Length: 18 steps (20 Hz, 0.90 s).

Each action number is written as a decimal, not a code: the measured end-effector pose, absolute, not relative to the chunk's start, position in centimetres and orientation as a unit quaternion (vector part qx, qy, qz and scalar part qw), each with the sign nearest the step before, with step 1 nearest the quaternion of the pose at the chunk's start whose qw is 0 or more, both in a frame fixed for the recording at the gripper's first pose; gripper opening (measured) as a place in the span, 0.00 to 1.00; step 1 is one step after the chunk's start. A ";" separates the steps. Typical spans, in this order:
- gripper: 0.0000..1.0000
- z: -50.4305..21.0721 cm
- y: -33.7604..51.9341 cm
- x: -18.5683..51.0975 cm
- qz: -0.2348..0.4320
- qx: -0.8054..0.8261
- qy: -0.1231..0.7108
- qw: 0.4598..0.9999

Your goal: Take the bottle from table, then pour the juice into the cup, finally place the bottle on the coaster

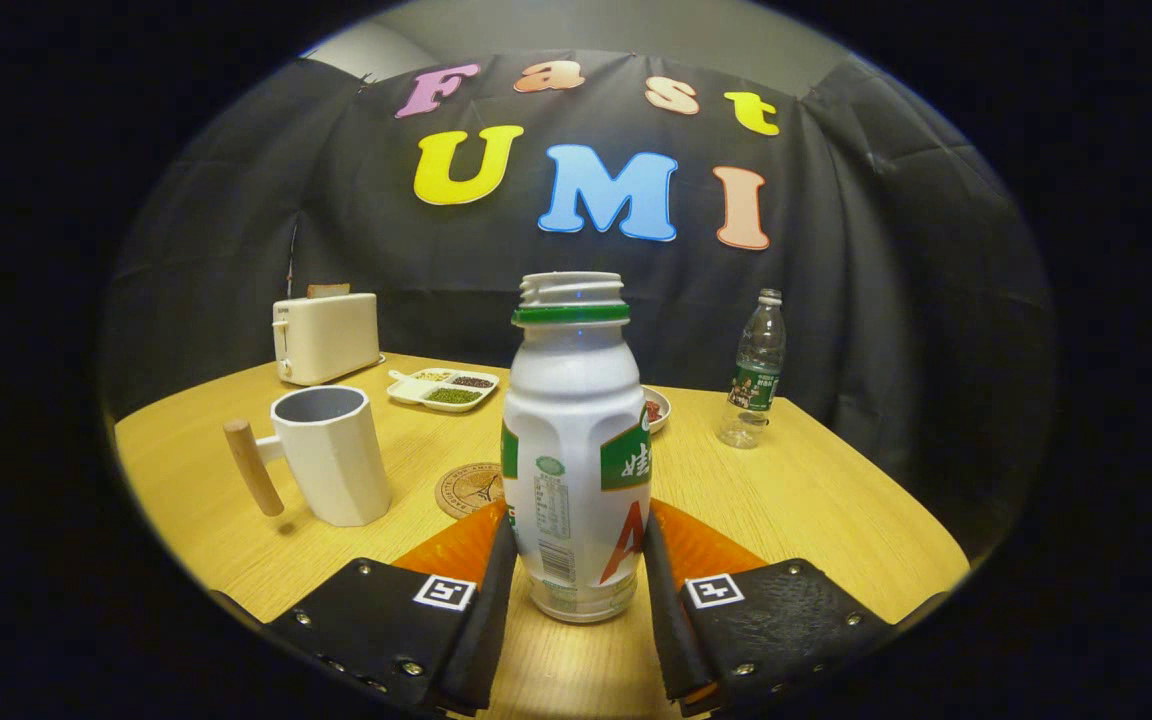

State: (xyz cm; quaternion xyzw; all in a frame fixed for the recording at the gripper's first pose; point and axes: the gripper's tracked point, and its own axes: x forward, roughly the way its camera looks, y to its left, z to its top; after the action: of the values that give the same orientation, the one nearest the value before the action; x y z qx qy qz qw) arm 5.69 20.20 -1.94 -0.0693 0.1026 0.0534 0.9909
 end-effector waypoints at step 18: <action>0.62 4.4 21.5 8.6 0.004 -0.366 0.051 0.929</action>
State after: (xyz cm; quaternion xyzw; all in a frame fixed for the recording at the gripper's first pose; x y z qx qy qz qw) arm 8.62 21.46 4.35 -0.3664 0.0509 0.0036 0.9291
